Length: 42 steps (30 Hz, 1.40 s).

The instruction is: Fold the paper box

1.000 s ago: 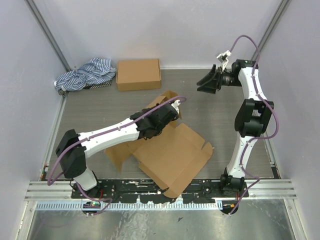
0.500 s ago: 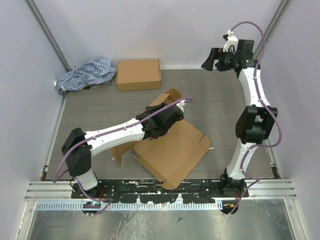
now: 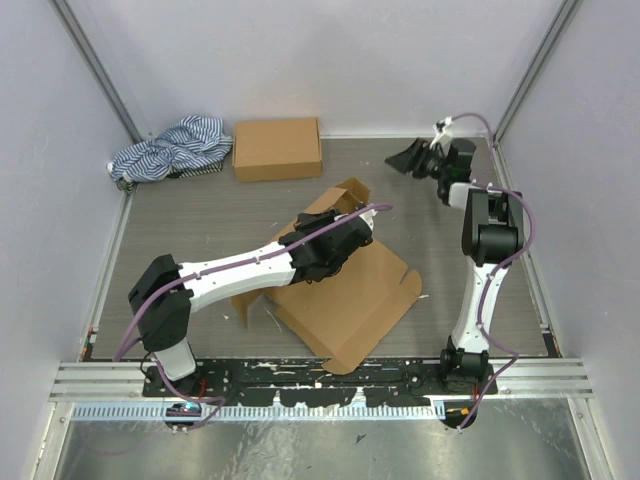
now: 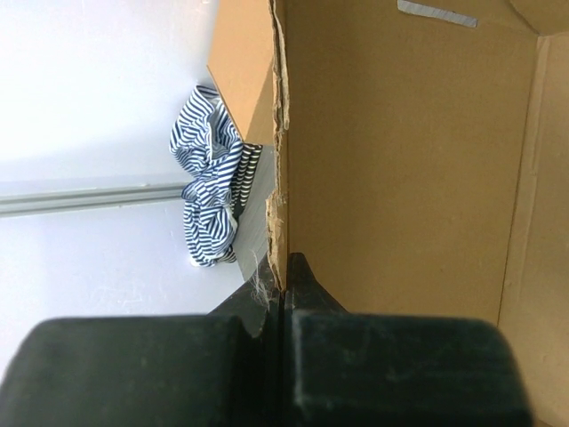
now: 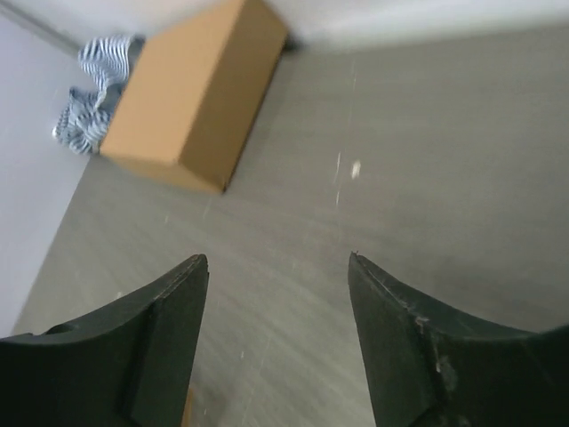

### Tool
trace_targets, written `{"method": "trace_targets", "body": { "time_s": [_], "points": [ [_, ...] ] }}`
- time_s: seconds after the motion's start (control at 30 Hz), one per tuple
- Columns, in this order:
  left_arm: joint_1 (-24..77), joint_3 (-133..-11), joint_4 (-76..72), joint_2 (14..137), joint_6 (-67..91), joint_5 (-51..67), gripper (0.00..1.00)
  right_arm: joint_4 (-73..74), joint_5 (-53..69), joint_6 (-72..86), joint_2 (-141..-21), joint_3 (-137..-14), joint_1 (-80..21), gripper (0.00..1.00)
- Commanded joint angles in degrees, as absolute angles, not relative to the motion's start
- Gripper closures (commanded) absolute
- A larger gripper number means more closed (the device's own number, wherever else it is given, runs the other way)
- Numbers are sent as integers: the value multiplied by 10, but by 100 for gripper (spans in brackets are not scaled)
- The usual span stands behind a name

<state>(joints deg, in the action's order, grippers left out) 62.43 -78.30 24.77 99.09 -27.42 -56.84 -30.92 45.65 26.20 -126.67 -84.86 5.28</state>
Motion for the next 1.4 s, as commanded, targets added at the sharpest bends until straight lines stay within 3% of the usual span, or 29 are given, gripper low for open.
{"method": "trace_targets", "body": {
  "time_s": [0.0, 0.17, 0.7, 1.0, 1.23, 1.37],
  "points": [
    [629, -773, 210, 1004, -281, -593, 100, -403, 534, 308, -1247, -831, 15, 32],
    [629, -781, 200, 1024, -284, -607, 94, -297, 510, 228, -1240, -828, -36, 32],
    [629, -811, 259, 1035, -225, -590, 66, -353, 611, 267, -1289, -841, -75, 30],
    [629, -829, 278, 1027, -209, -581, 64, -513, 700, 393, -1318, -852, -94, 30],
    [629, -854, 286, 987, -184, -585, 61, -522, 697, 398, -1314, -839, -95, 30],
    [629, -866, 273, 934, -160, -577, 55, -521, 694, 398, -1313, -837, -94, 30]
  ]
}}
